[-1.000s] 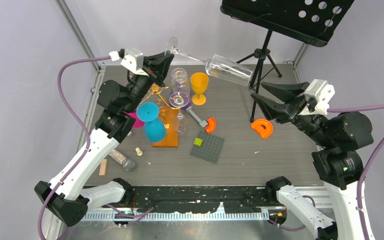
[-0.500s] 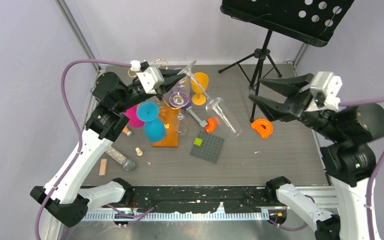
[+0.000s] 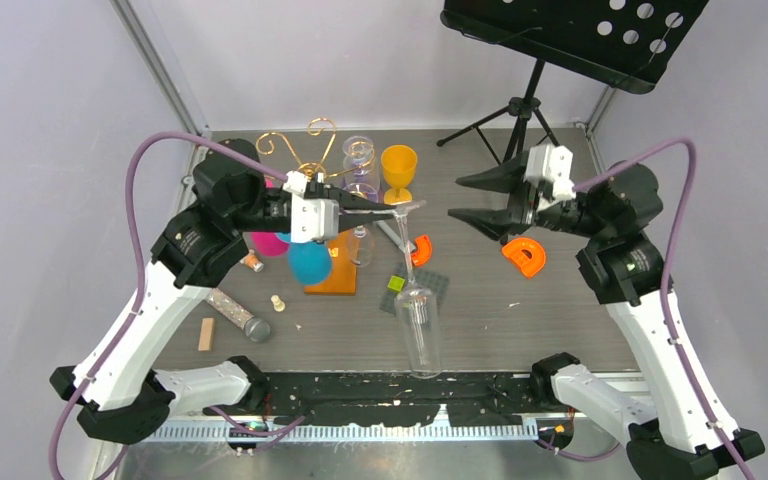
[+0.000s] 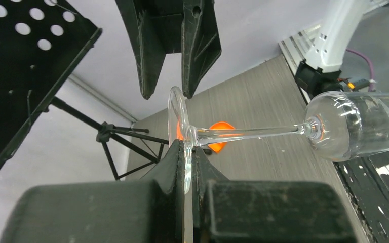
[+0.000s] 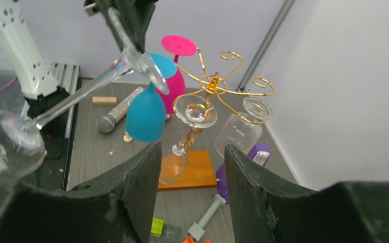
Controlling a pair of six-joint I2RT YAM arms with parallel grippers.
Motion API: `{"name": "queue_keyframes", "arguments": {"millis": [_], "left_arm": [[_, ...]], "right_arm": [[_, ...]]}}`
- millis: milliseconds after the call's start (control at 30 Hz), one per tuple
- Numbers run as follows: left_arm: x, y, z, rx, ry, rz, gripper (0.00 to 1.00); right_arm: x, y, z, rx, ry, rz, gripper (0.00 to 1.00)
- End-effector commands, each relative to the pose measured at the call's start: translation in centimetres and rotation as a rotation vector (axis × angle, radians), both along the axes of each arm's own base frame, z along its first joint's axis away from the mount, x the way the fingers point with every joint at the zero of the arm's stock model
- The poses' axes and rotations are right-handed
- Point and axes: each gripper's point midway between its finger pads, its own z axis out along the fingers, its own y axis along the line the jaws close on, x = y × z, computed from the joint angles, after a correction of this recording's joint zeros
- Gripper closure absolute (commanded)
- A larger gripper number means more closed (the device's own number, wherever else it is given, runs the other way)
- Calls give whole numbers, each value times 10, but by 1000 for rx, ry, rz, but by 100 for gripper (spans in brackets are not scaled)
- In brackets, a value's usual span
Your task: Place the wine glass upside down on the wine glass rack
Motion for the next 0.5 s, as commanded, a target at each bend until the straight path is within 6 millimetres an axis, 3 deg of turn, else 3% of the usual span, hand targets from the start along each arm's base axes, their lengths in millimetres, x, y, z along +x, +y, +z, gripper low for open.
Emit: {"name": "queue_keyframes", "arguments": {"millis": [0,200,467], "left_arm": [[-21,3,7,9,-37,-83,100],[-21,-1,1,24,-18,-96,100],[-24,-8,2,17,-11,-135,100]], "right_arm": [[-31,3,25,30,-343,121,43],[-49,14,25,25,-420,238,39],[-53,34,14,-12,-407,297,40]]}}
